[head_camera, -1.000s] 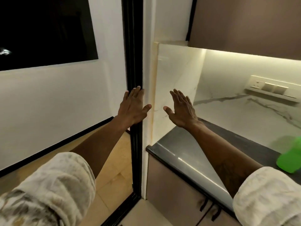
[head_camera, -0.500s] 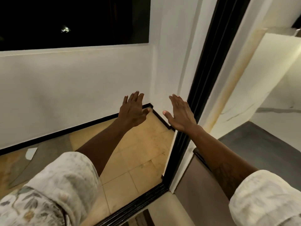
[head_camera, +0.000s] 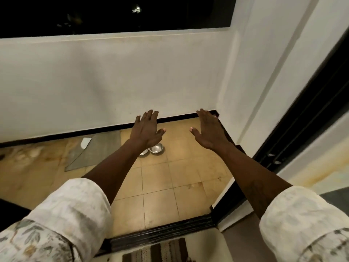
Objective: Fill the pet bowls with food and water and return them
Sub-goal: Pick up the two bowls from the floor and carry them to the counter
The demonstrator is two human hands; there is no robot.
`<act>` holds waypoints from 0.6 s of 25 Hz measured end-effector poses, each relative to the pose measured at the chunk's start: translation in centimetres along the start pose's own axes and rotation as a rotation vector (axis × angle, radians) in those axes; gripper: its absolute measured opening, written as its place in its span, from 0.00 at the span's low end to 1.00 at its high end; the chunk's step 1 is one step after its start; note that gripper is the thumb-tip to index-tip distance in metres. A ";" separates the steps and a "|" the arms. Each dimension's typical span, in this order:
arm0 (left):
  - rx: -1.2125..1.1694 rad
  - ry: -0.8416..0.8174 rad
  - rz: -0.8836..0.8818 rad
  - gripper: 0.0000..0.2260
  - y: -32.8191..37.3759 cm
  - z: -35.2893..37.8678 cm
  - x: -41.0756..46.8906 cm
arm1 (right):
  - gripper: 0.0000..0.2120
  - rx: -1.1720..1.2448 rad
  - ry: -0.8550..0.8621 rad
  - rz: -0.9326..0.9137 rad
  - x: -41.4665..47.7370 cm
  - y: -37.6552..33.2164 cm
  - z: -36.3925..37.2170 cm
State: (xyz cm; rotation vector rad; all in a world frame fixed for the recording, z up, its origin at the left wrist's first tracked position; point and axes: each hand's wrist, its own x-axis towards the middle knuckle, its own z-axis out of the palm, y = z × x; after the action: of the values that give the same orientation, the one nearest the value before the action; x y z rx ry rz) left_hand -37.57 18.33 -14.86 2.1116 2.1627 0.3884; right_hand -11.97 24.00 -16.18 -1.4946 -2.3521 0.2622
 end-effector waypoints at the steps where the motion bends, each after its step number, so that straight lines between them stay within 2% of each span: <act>1: -0.004 0.005 -0.034 0.34 -0.7 0.3 0.3 | 0.36 0.003 -0.022 -0.022 1.3 0.1 0.8; 9: -0.032 -0.030 -0.230 0.35 -8.2 2.9 4.7 | 0.36 0.036 -0.166 -0.109 10.8 -1.3 8.1; 15: -0.067 -0.079 -0.312 0.35 -15.7 4.4 10.5 | 0.35 0.045 -0.214 -0.096 18.9 -3.2 13.0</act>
State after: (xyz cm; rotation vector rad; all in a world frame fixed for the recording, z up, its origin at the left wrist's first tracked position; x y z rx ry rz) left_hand -52.13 29.13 -21.76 1.6870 2.3435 0.3353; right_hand -26.90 40.02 -23.69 -1.3896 -2.5569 0.4690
